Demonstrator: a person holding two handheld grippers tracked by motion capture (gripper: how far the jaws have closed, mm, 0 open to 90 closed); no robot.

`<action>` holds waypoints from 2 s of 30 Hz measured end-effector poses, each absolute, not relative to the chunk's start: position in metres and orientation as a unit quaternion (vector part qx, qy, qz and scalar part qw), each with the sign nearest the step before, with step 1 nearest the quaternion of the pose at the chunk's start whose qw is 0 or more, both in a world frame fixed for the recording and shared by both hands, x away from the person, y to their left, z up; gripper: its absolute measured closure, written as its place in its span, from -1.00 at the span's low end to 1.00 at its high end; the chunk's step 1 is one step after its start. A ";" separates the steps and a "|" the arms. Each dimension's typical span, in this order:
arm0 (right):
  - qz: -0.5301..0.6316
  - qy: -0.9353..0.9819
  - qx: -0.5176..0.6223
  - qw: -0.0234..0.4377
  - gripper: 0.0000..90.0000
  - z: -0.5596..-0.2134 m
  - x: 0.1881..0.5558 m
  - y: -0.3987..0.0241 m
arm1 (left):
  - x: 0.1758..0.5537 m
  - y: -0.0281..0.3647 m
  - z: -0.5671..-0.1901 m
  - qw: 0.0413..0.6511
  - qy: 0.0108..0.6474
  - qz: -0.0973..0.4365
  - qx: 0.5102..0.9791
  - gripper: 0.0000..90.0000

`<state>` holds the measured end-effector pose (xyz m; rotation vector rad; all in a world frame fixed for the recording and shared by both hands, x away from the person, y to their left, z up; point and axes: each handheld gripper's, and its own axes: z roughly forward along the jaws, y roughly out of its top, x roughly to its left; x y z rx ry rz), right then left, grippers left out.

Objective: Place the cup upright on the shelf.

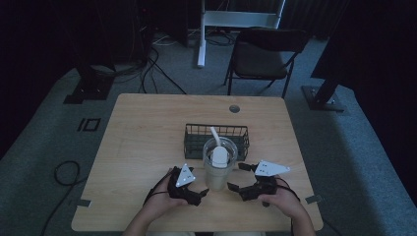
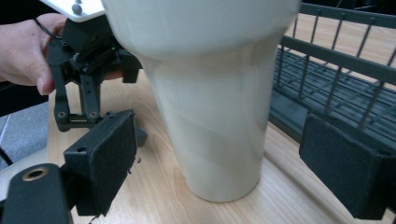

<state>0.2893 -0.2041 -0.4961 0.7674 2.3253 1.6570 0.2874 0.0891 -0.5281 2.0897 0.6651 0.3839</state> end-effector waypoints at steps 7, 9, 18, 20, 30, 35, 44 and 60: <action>0.573 0.776 0.246 0.094 -0.75 -0.492 0.294 -0.198 | 0.292 0.077 -0.530 0.458 0.264 0.144 0.837 -0.89; 0.572 0.778 0.241 0.095 -0.75 -0.492 0.296 -0.195 | 0.293 0.074 -0.531 0.456 0.261 0.144 0.838 -0.89; 0.592 0.768 0.219 0.105 -0.76 -0.492 0.305 -0.179 | 0.300 0.068 -0.531 0.474 0.267 0.138 0.827 -0.86; 0.594 0.768 0.217 0.107 -0.76 -0.493 0.307 -0.177 | 0.301 0.065 -0.531 0.474 0.265 0.138 0.828 -0.85; 0.595 0.768 0.207 0.112 -0.79 -0.499 0.312 -0.171 | 0.304 0.054 -0.534 0.492 0.256 0.136 0.821 -0.75; 0.591 0.775 0.187 0.123 -0.81 -0.500 0.317 -0.166 | 0.305 0.053 -0.534 0.491 0.249 0.139 0.823 -0.74; 0.607 0.759 0.195 0.132 -0.81 -0.504 0.319 -0.160 | 0.306 0.054 -0.539 0.508 0.247 0.144 0.812 -0.74; 0.614 0.744 0.211 0.157 -0.81 -0.506 0.316 -0.147 | 0.314 0.059 -0.541 0.522 0.222 0.129 0.813 -0.74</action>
